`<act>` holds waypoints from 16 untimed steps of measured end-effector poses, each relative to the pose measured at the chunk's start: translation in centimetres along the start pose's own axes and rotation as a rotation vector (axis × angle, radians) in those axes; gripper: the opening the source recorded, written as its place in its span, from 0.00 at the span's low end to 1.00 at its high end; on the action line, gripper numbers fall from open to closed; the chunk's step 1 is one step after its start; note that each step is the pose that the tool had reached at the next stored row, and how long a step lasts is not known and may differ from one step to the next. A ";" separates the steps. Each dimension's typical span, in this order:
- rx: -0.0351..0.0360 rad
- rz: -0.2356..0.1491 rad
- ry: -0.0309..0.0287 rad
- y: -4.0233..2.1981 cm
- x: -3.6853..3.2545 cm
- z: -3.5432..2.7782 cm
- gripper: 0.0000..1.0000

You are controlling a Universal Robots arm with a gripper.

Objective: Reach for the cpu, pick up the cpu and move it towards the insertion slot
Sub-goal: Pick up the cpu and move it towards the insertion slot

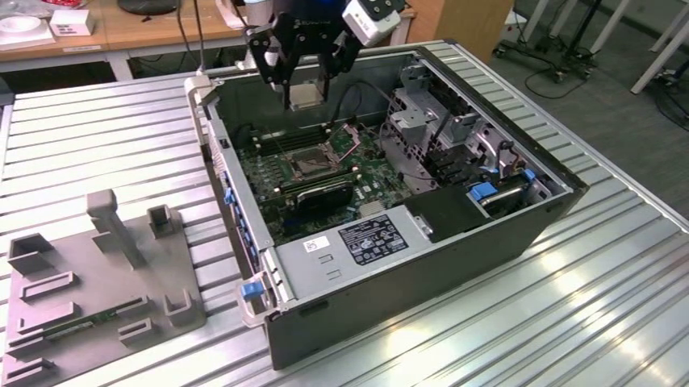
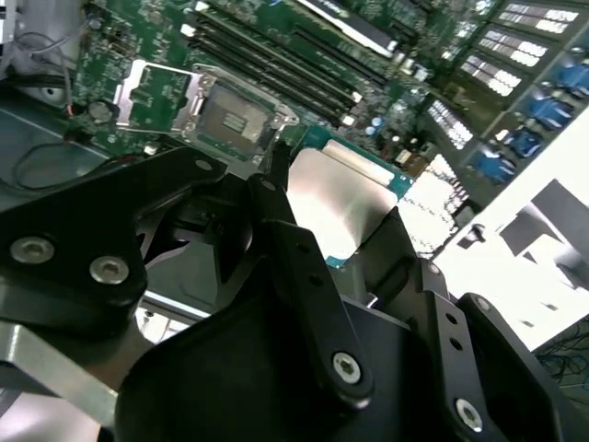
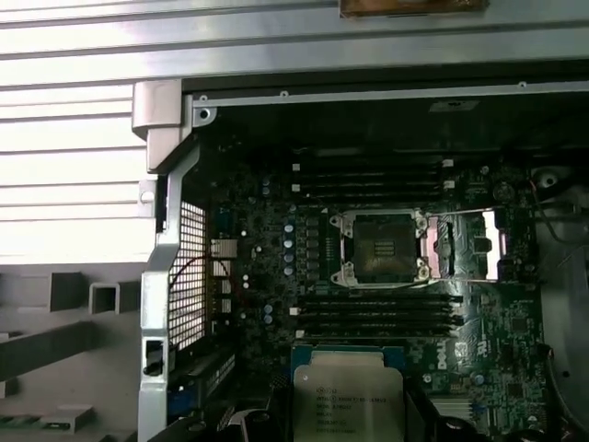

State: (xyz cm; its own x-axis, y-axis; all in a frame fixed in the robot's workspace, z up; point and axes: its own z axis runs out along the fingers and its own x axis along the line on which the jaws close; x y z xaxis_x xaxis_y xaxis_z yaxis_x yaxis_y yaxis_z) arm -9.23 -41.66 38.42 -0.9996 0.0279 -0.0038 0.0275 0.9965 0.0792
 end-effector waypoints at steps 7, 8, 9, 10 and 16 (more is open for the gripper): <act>-0.0001 0.000 0.0000 1.33 -1.61 0.19 0.55; -0.0001 0.000 0.0000 1.53 -1.81 0.21 0.55; -0.0001 0.000 0.0000 1.74 -2.00 0.24 0.55; -0.0001 0.000 0.0000 1.95 -2.17 0.26 0.55; -0.0001 0.000 -0.0001 3.45 -3.01 0.45 0.55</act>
State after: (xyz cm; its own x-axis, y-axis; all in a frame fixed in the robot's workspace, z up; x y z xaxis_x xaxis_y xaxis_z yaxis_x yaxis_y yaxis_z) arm -6.13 -38.27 38.25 -0.9996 0.0280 -0.0038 0.0276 0.9965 0.0792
